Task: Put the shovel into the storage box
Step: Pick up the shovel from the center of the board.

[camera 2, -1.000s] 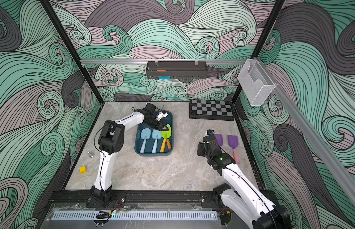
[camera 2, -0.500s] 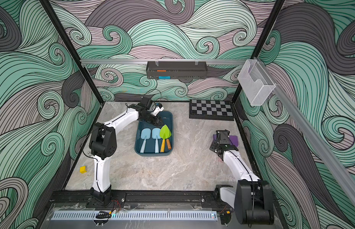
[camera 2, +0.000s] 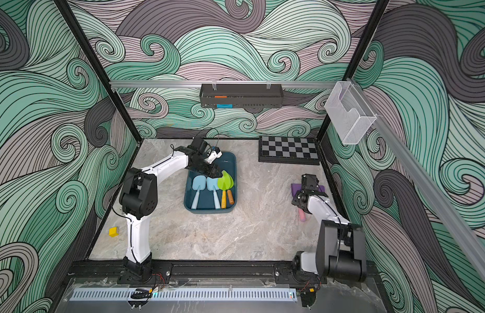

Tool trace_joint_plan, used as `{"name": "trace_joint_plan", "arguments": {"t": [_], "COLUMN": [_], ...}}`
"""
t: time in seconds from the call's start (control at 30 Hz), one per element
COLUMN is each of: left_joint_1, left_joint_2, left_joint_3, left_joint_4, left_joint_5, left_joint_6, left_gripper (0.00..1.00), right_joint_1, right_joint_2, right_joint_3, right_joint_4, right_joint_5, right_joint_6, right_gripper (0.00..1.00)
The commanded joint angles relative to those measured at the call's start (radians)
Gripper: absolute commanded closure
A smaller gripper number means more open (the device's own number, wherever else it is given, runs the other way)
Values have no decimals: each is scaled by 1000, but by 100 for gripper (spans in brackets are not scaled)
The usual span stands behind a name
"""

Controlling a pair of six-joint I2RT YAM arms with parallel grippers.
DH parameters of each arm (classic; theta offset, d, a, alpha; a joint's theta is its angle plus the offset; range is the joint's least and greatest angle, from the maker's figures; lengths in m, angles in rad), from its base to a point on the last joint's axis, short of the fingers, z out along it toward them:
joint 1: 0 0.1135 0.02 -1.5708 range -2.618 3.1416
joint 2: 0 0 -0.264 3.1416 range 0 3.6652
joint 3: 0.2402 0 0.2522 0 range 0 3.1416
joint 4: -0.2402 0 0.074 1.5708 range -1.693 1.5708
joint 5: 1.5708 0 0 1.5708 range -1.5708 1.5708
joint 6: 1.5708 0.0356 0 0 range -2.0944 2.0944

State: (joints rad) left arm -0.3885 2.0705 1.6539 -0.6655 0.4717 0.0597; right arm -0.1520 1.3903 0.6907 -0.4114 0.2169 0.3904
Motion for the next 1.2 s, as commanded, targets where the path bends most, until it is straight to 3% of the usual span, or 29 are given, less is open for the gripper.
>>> {"name": "trace_joint_plan", "arguments": {"t": [0.0, 0.43, 0.93, 1.17], "left_joint_1": [9, 11, 11, 7], "left_joint_2": [-92, -240, -268, -286], "left_joint_3": [-13, -103, -123, -178], "left_joint_4": [26, 82, 120, 248], "left_joint_5": [20, 54, 136, 288], "left_joint_6": [-2, -27, -64, -164], "left_gripper": [51, 51, 50, 48], "right_joint_1": [-6, -7, 3, 135], "right_joint_2": [32, 110, 140, 66], "right_joint_3": [29, 50, 74, 84], "right_joint_4": [-30, -66, -62, -73], "right_joint_5": [-22, -51, -168, -185], "right_joint_6": [-31, -67, -99, -101], "right_gripper": [43, 49, 90, 100]}}
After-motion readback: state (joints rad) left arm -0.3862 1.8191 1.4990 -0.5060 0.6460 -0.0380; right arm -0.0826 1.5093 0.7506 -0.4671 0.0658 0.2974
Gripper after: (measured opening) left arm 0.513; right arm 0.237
